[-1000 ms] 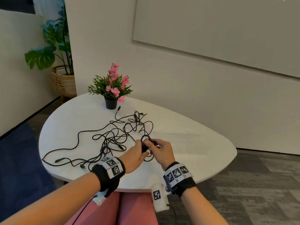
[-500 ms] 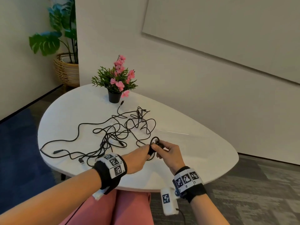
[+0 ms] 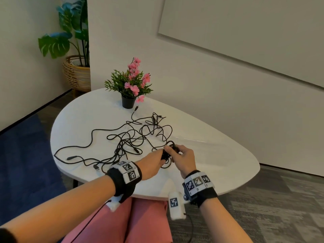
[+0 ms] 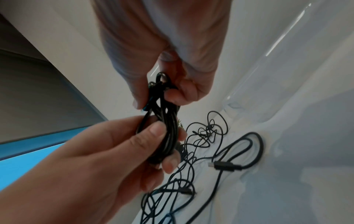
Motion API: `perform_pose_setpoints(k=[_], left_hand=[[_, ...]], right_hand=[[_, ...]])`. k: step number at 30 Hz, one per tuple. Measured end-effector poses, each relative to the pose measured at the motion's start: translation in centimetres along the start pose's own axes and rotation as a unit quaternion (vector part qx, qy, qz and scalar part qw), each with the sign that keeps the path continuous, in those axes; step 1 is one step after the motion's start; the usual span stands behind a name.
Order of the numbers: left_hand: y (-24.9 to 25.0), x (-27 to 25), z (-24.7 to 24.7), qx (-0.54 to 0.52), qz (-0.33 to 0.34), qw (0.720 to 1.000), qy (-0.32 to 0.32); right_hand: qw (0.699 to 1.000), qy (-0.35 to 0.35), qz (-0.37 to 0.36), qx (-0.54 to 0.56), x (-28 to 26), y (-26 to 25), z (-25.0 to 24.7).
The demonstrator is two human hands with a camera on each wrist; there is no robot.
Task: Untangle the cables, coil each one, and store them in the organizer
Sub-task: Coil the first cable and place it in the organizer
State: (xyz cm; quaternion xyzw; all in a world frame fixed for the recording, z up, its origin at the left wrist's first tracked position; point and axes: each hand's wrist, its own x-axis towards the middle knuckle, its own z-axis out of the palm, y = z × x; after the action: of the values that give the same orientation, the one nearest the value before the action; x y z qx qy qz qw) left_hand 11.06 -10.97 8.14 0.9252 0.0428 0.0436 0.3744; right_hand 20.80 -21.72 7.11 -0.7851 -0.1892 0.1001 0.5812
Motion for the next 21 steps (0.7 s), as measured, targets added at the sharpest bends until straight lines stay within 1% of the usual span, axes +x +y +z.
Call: perform_pose_setpoints(k=[2,5,9,12,14,15,18,21], left_hand=[[0.4,0.0,0.1,-0.025,-0.002,1.0,0.019],[0.2,0.1,0.7,-0.04,-0.003,0.999,0.024],[0.3,0.2,1.5,-0.085,-0.008,0.995,0.043],[-0.2,0.3,1.7,-0.089,-0.031,0.996,-0.002],[-0.3,0.2,1.5,-0.102,-0.022,0.994,-0.031],[-0.3,0.1,1.4,-0.111,-0.013,0.993,-0.04],[0.0,0.2,0.4,-0.101,-0.001,0.994,-0.045],[-0.5,0.1,-0.4,-0.114,-0.013,0.993,-0.022]], right_hand=[[1.0,0.007,-0.004,-0.014,0.2,-0.6,-0.6],[1.0,0.016,-0.003,-0.015,0.4,-0.9,-1.9],[1.0,0.0,0.02,-0.004,0.2,-0.8,-3.0],[0.999,-0.05,0.008,-0.006,-0.7,-0.9,-3.2],[0.996,-0.093,-0.009,0.003,-1.3,-1.2,-3.3],[0.994,-0.103,-0.012,0.012,-1.4,-1.3,-3.4],[0.993,-0.107,0.004,0.05,-1.5,-1.6,-3.3],[0.989,-0.093,0.032,0.111,-1.5,-2.0,-3.0]])
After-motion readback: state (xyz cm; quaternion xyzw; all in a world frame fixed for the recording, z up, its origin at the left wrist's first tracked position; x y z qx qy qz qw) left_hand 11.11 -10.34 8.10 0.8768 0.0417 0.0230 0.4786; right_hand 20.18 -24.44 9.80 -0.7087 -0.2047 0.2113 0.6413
